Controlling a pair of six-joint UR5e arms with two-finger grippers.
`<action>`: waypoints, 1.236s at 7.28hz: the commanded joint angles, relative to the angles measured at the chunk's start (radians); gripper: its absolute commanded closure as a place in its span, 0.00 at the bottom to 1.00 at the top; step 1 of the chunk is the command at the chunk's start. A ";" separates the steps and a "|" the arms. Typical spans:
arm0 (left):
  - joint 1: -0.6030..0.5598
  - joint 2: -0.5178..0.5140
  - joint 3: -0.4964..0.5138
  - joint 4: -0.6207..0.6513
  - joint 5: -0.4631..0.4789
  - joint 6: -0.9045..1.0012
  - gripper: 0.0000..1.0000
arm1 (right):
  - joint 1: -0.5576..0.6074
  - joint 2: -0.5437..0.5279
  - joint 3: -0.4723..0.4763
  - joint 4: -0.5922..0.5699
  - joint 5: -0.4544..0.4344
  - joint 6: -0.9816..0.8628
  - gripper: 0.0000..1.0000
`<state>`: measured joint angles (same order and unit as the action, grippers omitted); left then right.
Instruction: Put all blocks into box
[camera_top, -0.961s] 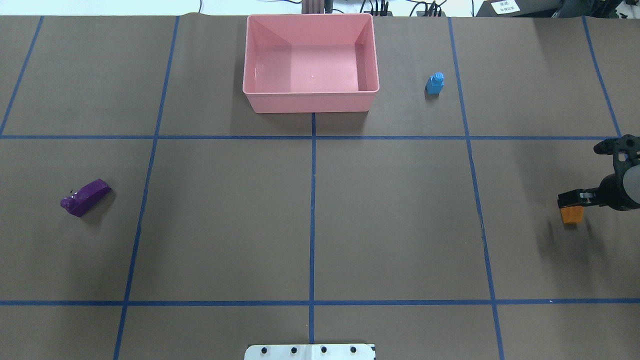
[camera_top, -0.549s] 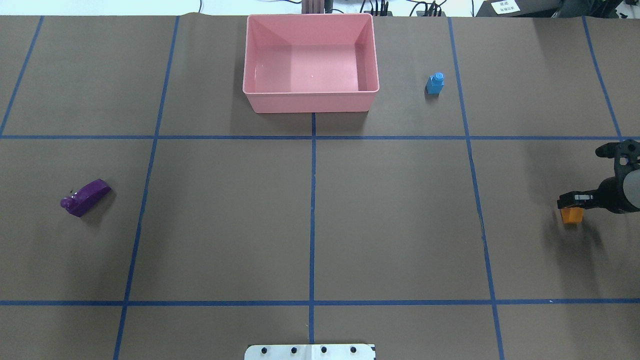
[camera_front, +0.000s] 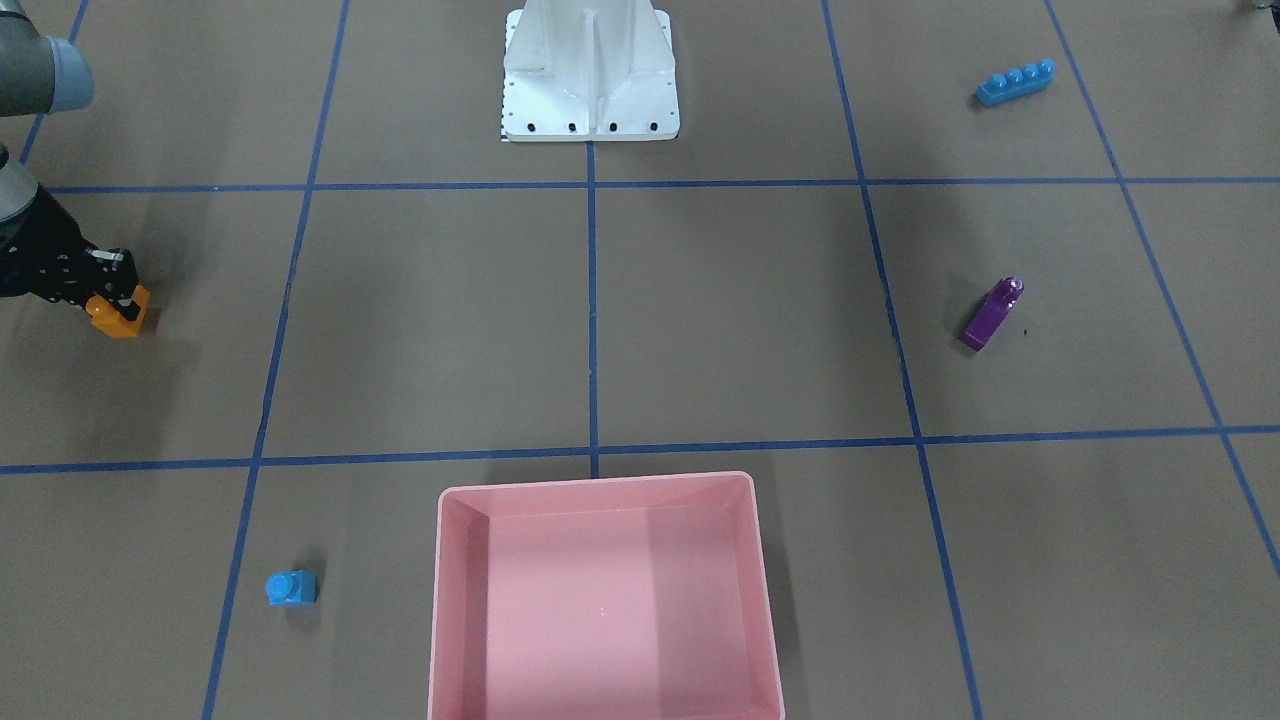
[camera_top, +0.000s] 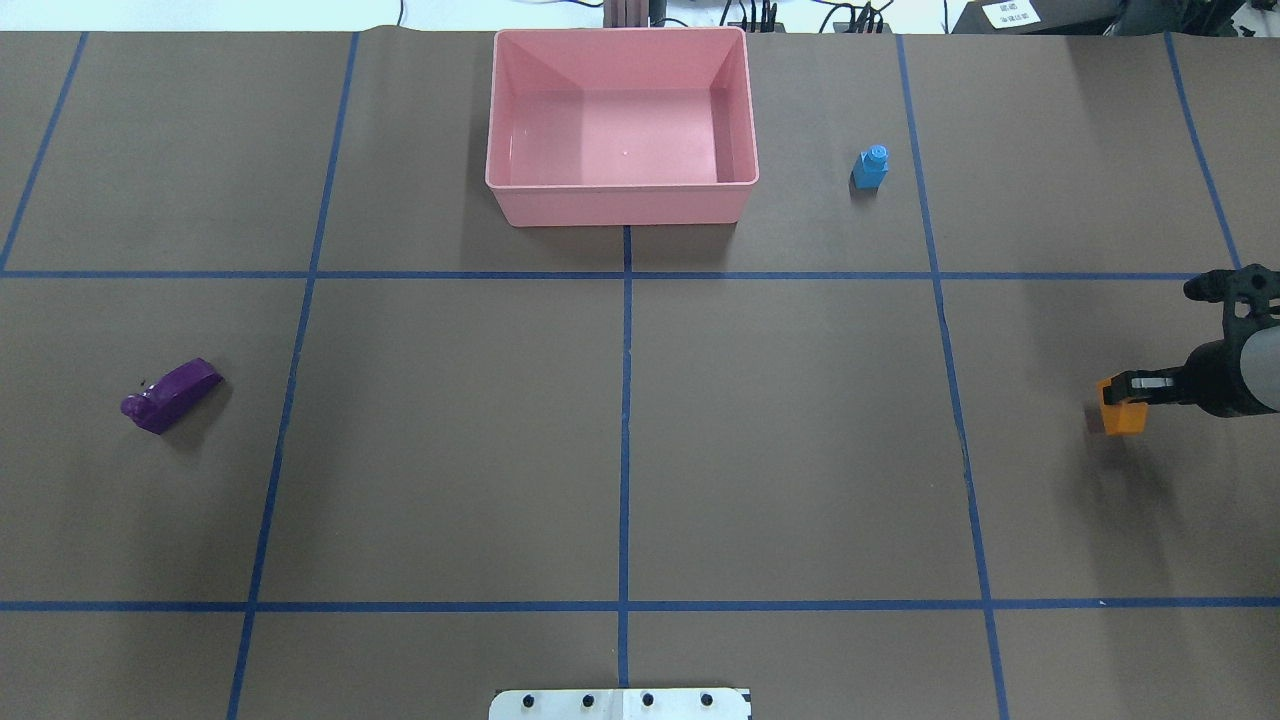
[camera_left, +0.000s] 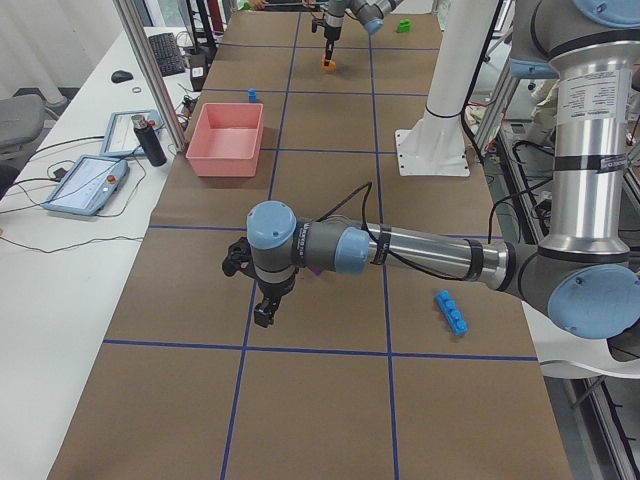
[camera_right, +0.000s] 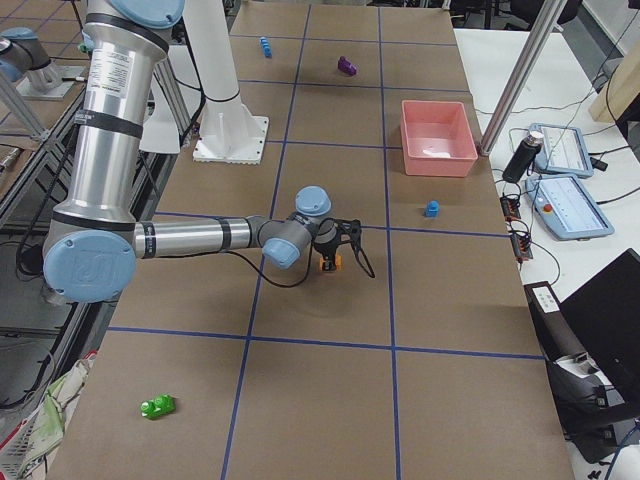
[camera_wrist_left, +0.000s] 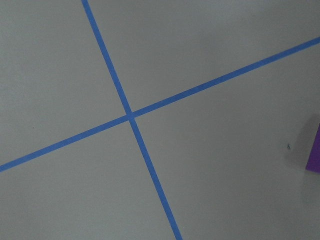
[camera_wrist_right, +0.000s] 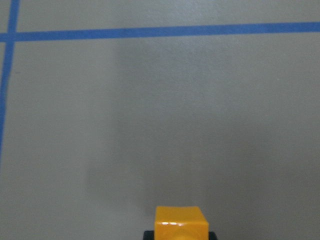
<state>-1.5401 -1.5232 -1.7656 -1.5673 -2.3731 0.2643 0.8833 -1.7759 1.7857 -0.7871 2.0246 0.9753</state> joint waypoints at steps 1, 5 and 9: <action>0.000 0.000 0.000 0.001 -0.002 0.000 0.00 | 0.051 0.133 0.052 0.000 -0.006 0.003 1.00; 0.003 0.008 0.002 -0.002 -0.002 0.000 0.00 | 0.042 0.615 -0.145 -0.111 -0.001 0.092 1.00; 0.008 0.006 0.000 -0.002 -0.003 0.000 0.00 | -0.038 1.321 -0.785 -0.500 -0.087 0.089 1.00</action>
<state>-1.5343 -1.5171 -1.7653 -1.5693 -2.3756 0.2638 0.8784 -0.6461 1.2277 -1.2471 1.9909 1.0651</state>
